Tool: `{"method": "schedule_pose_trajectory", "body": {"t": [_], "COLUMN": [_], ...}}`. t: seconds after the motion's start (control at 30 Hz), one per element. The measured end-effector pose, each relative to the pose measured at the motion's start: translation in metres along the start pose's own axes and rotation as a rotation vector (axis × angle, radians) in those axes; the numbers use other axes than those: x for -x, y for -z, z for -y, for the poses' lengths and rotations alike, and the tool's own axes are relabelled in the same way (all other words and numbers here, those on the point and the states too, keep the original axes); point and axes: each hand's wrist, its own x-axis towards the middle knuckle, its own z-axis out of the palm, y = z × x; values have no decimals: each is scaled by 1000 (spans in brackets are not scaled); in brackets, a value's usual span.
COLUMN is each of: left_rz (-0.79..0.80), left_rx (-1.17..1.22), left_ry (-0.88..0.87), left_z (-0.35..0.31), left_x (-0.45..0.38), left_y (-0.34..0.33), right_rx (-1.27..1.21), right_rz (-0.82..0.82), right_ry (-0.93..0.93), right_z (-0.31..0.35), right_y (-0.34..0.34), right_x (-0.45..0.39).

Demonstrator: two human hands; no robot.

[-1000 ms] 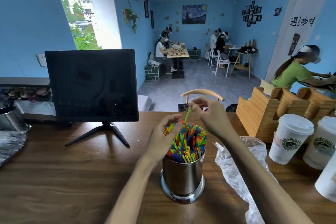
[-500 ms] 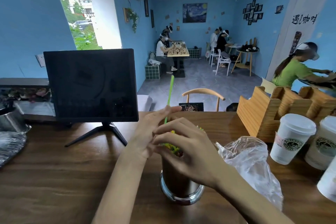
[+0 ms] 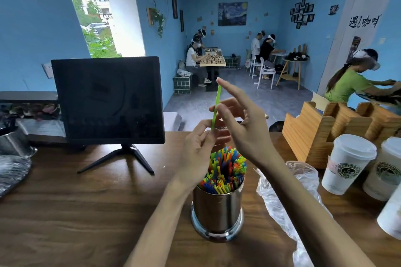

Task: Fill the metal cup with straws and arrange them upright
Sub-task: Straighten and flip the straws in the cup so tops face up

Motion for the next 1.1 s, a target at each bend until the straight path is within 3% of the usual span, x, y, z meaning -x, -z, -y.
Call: {"method": "schedule_pose_trajectory", "body": {"t": [0.27,0.5,0.73,0.83,0.9,1.0,1.1], "left_rz": [-11,-137,-62,-13,6,24,41], "left_rx": [-271,-267,-301,-358,-414,-463,-484], "left_ry": [-14,13,39,63,84,88,99], "left_z": [7,24,31,37,40,43,44], "left_x": [-3,4,-1,-2,-2,-2,-2], "left_y": [7,22,27,27,27,28,28], "right_rx": [181,349,261,66,108,165,196], "right_rz": [-48,59,230,105,79,233,331], "right_ry": [100,38,-211,-388,-522,-692,-742], "right_z": [-13,-53,-72,-66,-68,-77,-80], "right_y": [-3,-11,1,13,26,40,42], "right_x": [1,36,45,38,34,35,38]}}
